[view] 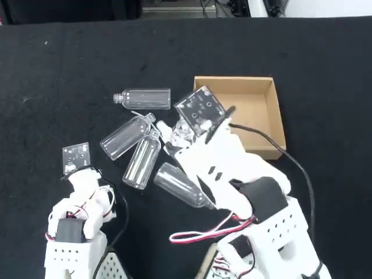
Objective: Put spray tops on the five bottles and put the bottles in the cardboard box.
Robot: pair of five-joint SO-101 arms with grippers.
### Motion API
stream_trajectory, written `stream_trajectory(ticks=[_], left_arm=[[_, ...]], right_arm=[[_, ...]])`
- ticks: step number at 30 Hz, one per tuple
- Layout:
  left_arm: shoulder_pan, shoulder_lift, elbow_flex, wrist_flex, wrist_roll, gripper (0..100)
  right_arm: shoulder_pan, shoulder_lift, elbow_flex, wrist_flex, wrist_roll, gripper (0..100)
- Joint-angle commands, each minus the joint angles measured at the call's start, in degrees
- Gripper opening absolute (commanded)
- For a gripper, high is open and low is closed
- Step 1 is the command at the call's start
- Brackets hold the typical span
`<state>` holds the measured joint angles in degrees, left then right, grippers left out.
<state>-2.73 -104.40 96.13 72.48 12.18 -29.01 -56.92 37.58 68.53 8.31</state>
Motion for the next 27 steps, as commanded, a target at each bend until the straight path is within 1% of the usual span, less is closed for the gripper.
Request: stream_trajectory(ticks=[1, 3, 4, 6, 9, 10, 11, 13, 16, 18, 20, 23, 25, 27], left_arm=[[1.45, -0.09, -0.13, -0.35, -0.18, 3], [1.45, -0.09, -3.65, -0.35, -0.7, 3], [1.27, -0.09, -5.93, -0.35, -2.64, 3], [-0.84, -0.09, -10.59, -0.62, -11.16, 3], [-4.35, -0.09, -15.96, -6.15, -28.48, 3], [-4.88, -0.09, -16.75, -8.7, -32.09, 3], [-4.88, -0.09, -17.27, -11.34, -33.58, 3], [-5.05, -0.09, -18.42, -16.0, -31.82, 3], [-4.97, 0.09, -21.49, -21.36, -26.02, 3], [-4.35, 0.97, -23.6, -23.21, -22.95, 3], [-1.45, 4.75, -25.89, -23.91, -21.8, 3], [3.91, 16.7, -30.73, -25.23, -20.75, 4], [6.9, 27.78, -35.91, -25.23, -19.16, 9], [10.33, 38.95, -42.15, -22.24, -15.38, 16]], right_arm=[[1.05, -2.95, 0.31, 0.26, -1.05, 1.1], [1.23, -5.41, 1.8, 0.26, -0.62, 1.1], [2.02, -6.55, 2.42, 0.18, -0.09, 1.1], [4.92, -8.4, 3.3, -0.18, 0.0, 1.1], [11.34, -9.98, 4.09, -0.26, 0.0, 1.1], [13.36, -10.24, 4.18, -0.26, 0.0, 1.1], [15.38, -10.24, 4.26, -0.26, 0.0, 1.1], [19.16, -10.24, 4.26, -0.26, -0.18, 1.1], [24.35, -10.42, 4.18, -0.35, -0.35, 1.1], [27.25, -10.68, 4.0, -0.35, -0.35, 1.1], [29.8, -10.68, 3.91, -0.44, -0.18, 1.1], [32.88, -10.68, 4.26, -2.11, -0.35, 1.1], [34.55, -10.59, 4.35, -2.37, -0.35, 1.1], [35.52, -10.68, 4.35, -2.37, -0.18, 1.1]])
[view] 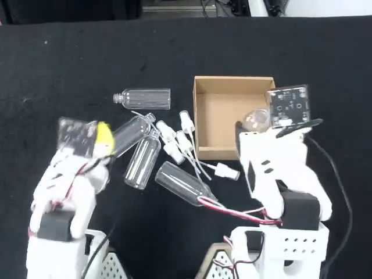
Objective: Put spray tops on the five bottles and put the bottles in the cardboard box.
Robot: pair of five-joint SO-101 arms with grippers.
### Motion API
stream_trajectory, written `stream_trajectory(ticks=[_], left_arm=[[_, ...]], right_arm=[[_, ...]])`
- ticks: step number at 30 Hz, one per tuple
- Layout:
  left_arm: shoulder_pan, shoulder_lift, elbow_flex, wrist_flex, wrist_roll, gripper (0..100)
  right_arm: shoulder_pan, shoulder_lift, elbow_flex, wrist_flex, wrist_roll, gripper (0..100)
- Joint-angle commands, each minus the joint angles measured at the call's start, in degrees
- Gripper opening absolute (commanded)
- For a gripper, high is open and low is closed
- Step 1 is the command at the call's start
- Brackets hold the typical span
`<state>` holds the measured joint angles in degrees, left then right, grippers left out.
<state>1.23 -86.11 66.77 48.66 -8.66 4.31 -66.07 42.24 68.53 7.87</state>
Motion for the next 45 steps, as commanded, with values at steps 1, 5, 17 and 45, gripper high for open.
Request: stream_trajectory(ticks=[1, 5, 17, 45], left_arm=[[8.4, 25.76, -15.96, 3.87, 8.0, 18], [16.22, 40.79, -25.63, 9.14, 20.48, 26], [23.78, 64.7, -27.56, -5.27, 39.38, 33], [13.23, 78.15, -30.64, -19.16, 52.31, 33]], right_arm=[[2.46, -1.54, -0.31, -2.37, 0.35, 1.1], [2.64, -1.54, 0.31, -2.46, 0.35, 1.1], [2.46, -1.54, 0.84, -2.46, 0.26, 1.1], [2.37, -1.54, 0.92, -2.46, 0.44, 1.1]])
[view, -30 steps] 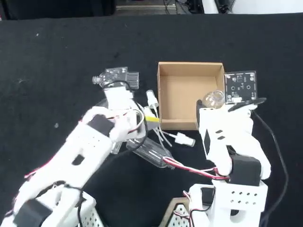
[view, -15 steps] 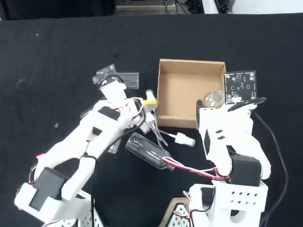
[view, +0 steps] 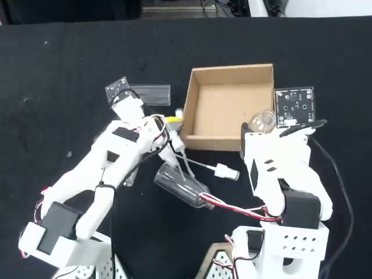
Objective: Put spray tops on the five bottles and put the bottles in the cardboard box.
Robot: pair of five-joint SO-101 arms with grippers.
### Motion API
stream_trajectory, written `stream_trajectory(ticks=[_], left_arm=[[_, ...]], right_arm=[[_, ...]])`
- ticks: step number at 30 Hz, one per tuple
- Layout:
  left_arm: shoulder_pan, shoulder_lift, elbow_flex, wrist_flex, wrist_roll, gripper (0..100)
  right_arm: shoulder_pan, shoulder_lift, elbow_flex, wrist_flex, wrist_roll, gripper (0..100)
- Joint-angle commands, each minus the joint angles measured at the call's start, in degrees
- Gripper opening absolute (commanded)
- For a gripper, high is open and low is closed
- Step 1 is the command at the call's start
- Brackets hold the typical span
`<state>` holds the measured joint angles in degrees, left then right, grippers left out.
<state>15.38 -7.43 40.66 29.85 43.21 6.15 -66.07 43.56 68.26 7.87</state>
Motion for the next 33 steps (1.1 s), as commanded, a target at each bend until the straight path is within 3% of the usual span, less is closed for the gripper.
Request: stream_trajectory(ticks=[1, 10, 15, 21, 28, 33], left_arm=[[-0.92, -0.53, -4.7, -0.35, 0.44, 33], [-0.57, -0.53, -8.22, 0.26, 0.44, 33], [0.75, 0.0, -8.13, 3.34, 0.53, 33], [-3.03, 0.26, -8.22, 2.9, 0.7, 33], [-2.86, 8.35, -8.75, -4.04, 0.53, 33], [-2.86, 13.36, -12.09, -4.4, 0.44, 33]], right_arm=[[0.53, -1.54, -0.4, -2.2, 0.44, 1.1], [0.53, -1.54, 0.13, -2.64, 0.53, 1.1], [0.62, -1.54, 4.35, -8.62, 0.53, 1.1], [0.53, -1.54, 5.49, -10.02, 0.53, 1.1], [0.53, -1.54, 5.49, -10.11, 0.53, 1.1], [0.53, -1.54, 5.58, -10.11, 0.53, 1.1]])
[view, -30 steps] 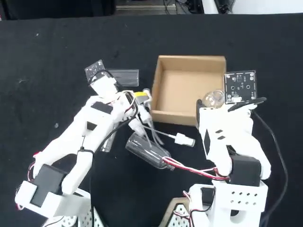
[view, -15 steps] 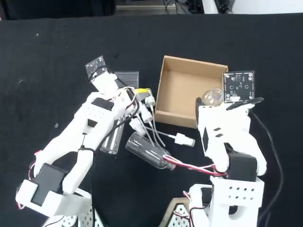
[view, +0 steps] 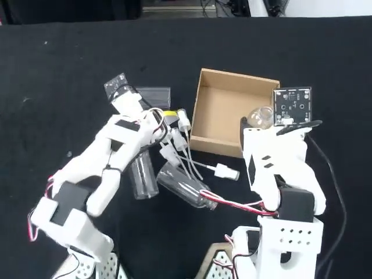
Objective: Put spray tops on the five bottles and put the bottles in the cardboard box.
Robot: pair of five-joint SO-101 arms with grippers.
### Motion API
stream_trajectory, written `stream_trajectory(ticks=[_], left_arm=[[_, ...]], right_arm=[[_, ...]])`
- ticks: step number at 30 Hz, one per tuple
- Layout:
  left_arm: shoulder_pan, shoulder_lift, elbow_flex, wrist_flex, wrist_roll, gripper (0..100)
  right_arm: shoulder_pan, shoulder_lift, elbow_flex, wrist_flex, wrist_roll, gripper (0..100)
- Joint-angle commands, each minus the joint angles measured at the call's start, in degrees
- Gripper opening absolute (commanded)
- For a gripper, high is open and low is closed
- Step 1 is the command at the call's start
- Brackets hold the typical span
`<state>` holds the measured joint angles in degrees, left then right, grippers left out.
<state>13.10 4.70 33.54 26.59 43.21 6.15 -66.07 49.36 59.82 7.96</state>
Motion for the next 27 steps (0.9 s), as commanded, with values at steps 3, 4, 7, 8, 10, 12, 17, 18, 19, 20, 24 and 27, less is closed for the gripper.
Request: stream_trajectory(ticks=[3, 4, 7, 8, 10, 12, 17, 18, 19, 20, 24, 27], left_arm=[[-0.57, 1.67, -4.88, -1.14, 0.35, 33], [-0.57, 1.67, -4.79, -1.14, 0.09, 33], [-0.75, 1.76, -5.32, 1.93, -2.81, 33], [-0.66, 1.76, -5.41, 2.9, -3.08, 33], [-0.57, 1.85, -5.32, 3.78, -2.99, 29], [-0.57, 1.93, -5.05, 3.69, -2.99, 24], [-0.57, 1.93, -5.05, 3.69, -2.99, 18], [-0.57, 1.93, -5.32, 3.69, -2.99, 18], [-0.57, 1.93, -5.41, 3.69, -2.99, 18], [-0.57, 1.93, -5.58, 3.52, -2.9, 18], [-0.57, 1.93, -5.58, 0.97, -2.9, 17], [-0.57, 1.93, -5.76, 0.44, -2.9, 10]], right_arm=[[0.53, -1.54, -0.13, -1.67, 0.44, 1.1], [0.53, -1.54, -0.13, -1.67, 0.44, 1.1], [0.53, -1.54, -0.13, -1.67, 0.44, 1.1], [0.53, -1.54, -0.13, -1.67, 0.44, 1.1], [0.53, -1.54, -0.13, -1.67, 0.44, 1.1], [0.53, -1.54, -0.13, -1.67, 0.44, 1.1], [0.53, -1.54, -0.13, -1.67, 0.35, 1.1], [0.53, -1.54, -0.13, -1.67, 0.35, 1.1], [0.53, -1.54, -0.13, -1.67, 0.35, 1.1], [0.53, -1.54, -0.13, -1.67, 0.35, 1.1], [0.53, -1.54, -0.13, -1.67, 0.35, 1.1], [0.53, -1.54, -0.13, -1.67, 0.35, 1.1]])
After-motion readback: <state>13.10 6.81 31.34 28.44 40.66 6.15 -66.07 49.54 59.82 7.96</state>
